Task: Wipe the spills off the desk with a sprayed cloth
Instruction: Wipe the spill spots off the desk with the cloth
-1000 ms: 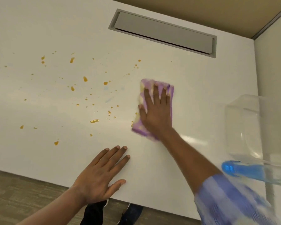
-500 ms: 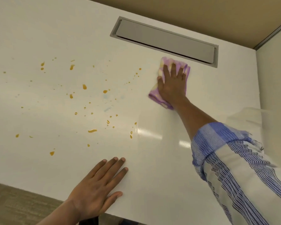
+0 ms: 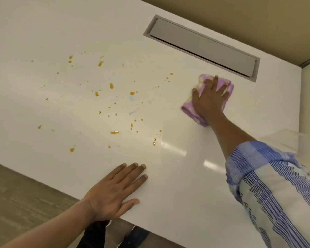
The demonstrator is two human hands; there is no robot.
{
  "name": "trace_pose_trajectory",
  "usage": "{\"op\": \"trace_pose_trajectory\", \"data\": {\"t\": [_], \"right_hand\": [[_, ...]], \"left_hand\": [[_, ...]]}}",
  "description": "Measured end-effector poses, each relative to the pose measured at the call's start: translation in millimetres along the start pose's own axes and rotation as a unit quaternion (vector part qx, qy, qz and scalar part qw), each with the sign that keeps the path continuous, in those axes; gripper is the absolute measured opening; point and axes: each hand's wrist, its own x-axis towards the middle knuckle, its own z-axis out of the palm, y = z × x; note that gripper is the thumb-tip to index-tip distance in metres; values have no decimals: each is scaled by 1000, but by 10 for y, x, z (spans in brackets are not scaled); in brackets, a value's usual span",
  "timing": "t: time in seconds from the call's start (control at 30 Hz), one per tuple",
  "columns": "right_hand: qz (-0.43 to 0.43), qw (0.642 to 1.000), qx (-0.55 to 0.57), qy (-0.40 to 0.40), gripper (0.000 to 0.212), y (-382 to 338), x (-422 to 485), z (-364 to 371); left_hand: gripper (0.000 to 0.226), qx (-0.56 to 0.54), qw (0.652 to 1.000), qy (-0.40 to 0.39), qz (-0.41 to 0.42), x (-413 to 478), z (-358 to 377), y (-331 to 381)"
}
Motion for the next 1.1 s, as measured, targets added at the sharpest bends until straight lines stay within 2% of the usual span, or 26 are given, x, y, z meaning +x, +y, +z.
{"op": "trace_pose_trajectory", "data": {"t": [0.1, 0.23, 0.33, 0.43, 0.5, 0.6, 0.67, 0.73, 0.8, 0.87, 0.97, 1.03, 1.1], "right_hand": [[-37, 999, -2, 26, 73, -325, -144, 89], [-133, 991, 9, 12, 70, -506, -1092, 304], [-234, 972, -6, -15, 68, -285, -1915, 433], [-323, 945, -40, -40, 65, 162, -1848, 332], [-284, 957, -54, -26, 65, 292, -1507, 223], [-99, 995, -27, 15, 64, 23, -1198, 206], [-45, 999, -10, 29, 68, -369, -1221, 271], [-97, 995, 5, 18, 68, -732, -1416, 340], [-212, 977, -4, 3, 65, -878, -1739, 409], [-321, 946, -27, -10, 62, -688, -2036, 434], [-409, 911, -38, -18, 59, -47, -2162, 380], [-376, 926, -37, -9, 56, 275, -2017, 276], [-250, 968, -34, -8, 60, 279, -1783, 211]], "left_hand": [[72, 11, 1000, 6, 3, 6, -13, -4], [72, 12, 1000, 8, 8, 22, -60, -3], [72, 1, 1000, 10, 10, 19, -58, -8], [72, -9, 1000, 20, 9, 7, -42, -4], [71, -13, 1000, 21, 10, 8, -48, -5], [70, -15, 1000, 18, 14, 14, -58, -8], [69, -18, 1000, 10, 16, 15, -73, -12], [69, -17, 1000, -1, 16, 18, -107, -18], [70, -3, 1000, -5, 16, 7, -161, -10], [68, 6, 1000, -1, 24, -17, -205, 21], [60, -23, 999, 47, 11, -148, -172, 61], [57, -63, 994, 82, -28, -304, -139, 59], [56, -103, 984, 122, -80, -466, -155, -43]]}}
